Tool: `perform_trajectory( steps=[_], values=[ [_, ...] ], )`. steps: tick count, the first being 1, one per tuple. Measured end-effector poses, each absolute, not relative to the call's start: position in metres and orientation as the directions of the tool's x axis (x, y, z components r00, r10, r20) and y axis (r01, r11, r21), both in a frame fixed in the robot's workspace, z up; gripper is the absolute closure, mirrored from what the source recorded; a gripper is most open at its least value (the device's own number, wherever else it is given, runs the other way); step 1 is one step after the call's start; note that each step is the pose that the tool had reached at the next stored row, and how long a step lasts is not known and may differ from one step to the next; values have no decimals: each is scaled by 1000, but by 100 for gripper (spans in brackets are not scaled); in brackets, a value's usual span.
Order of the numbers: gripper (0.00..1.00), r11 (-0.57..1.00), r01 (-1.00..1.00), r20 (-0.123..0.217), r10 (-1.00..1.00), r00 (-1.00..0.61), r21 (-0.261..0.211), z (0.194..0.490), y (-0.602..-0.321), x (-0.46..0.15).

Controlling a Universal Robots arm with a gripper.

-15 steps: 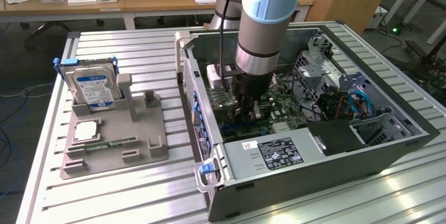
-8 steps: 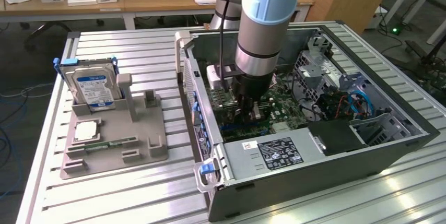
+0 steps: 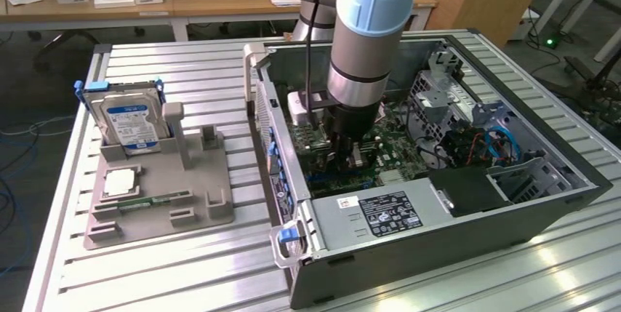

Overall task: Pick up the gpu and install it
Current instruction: 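Insert the gpu into the slot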

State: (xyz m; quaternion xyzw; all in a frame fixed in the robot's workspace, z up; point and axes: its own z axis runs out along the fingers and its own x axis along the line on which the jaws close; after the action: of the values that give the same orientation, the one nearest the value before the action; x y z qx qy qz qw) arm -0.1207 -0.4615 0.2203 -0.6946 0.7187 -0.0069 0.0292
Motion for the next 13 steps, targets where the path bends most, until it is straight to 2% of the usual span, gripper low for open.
perform_trajectory(
  steps=[13],
  values=[
    [73,35,-998,-33,-999,-33,-51,220,-461,-122]
  ],
)
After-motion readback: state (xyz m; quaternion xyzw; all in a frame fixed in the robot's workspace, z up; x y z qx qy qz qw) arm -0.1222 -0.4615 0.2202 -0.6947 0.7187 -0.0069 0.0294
